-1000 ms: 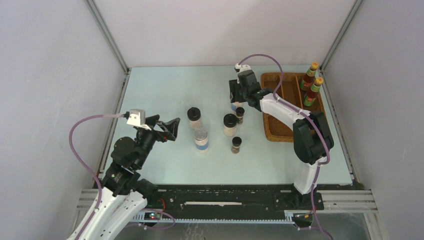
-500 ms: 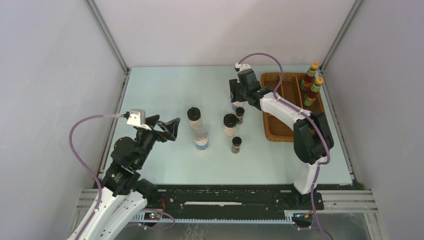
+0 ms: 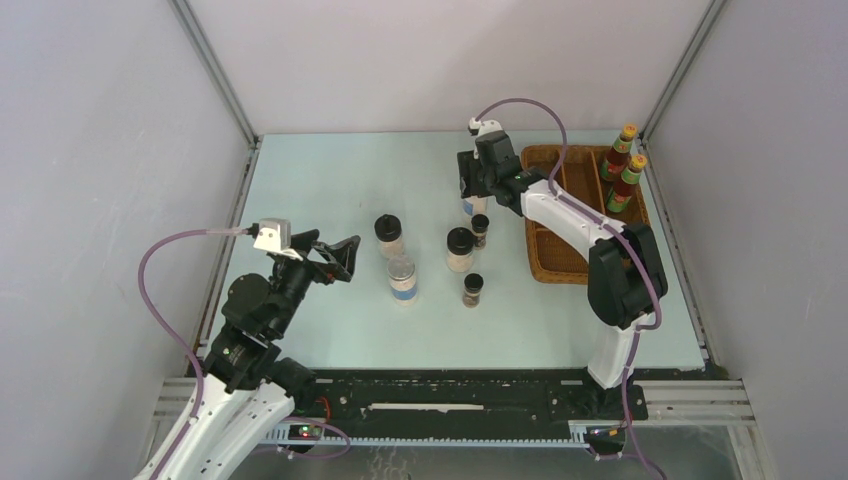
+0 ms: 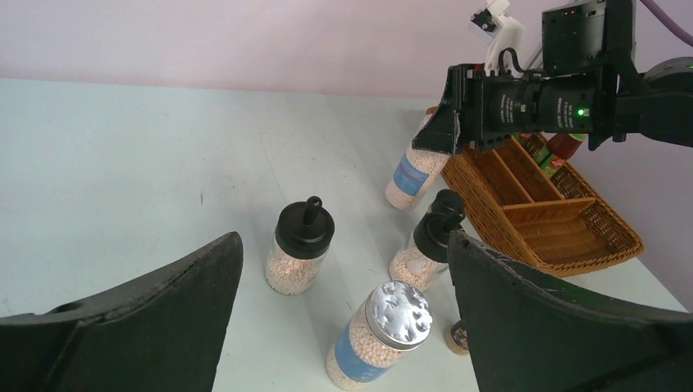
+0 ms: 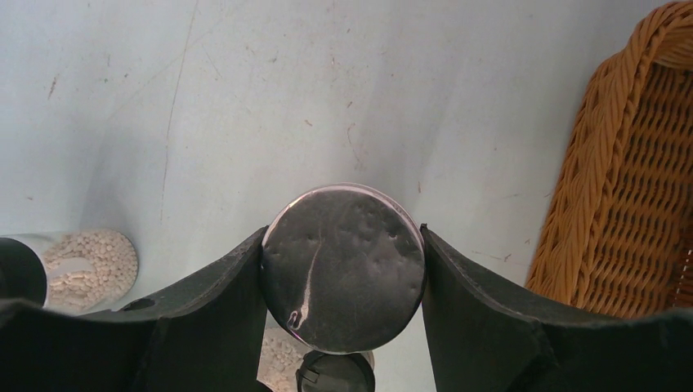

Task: Organize the condiment bottles
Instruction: Pick up the bottle from the center of the board, then place the bottle in the storage box.

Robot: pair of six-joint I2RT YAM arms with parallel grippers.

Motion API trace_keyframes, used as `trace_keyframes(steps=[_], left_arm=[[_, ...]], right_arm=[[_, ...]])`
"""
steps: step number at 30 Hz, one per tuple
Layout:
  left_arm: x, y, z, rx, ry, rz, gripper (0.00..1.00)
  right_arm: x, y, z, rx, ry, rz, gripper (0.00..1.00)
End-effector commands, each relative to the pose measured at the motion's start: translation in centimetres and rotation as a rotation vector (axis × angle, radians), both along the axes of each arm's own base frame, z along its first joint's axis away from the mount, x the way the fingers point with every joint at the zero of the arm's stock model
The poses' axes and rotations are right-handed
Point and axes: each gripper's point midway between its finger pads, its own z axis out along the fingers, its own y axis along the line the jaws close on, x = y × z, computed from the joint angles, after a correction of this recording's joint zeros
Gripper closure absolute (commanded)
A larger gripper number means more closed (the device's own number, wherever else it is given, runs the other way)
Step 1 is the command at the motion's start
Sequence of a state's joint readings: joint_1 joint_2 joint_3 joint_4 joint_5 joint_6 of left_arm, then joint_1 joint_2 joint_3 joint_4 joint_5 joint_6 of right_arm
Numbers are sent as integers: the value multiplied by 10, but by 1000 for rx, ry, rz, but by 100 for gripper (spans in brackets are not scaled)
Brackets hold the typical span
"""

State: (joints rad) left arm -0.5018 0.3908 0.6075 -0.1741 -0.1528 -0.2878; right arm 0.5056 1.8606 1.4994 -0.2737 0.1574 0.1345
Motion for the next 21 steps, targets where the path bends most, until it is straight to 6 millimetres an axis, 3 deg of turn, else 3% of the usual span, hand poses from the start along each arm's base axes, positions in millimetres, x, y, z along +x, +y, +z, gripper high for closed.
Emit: trace_keyframes(steps=[1,12,21], left_arm=[[1,-4,-2,-4,-10,-18,0],[1,-4,-3,-1,-8,-17,0],[1,-4,-4,0,-7,-16,0]], right_arm=[[17,5,71,55,-166,-12,100],[23,0,105,60,-224,-32,100],[30,-27,136,61,-278,-93,100]])
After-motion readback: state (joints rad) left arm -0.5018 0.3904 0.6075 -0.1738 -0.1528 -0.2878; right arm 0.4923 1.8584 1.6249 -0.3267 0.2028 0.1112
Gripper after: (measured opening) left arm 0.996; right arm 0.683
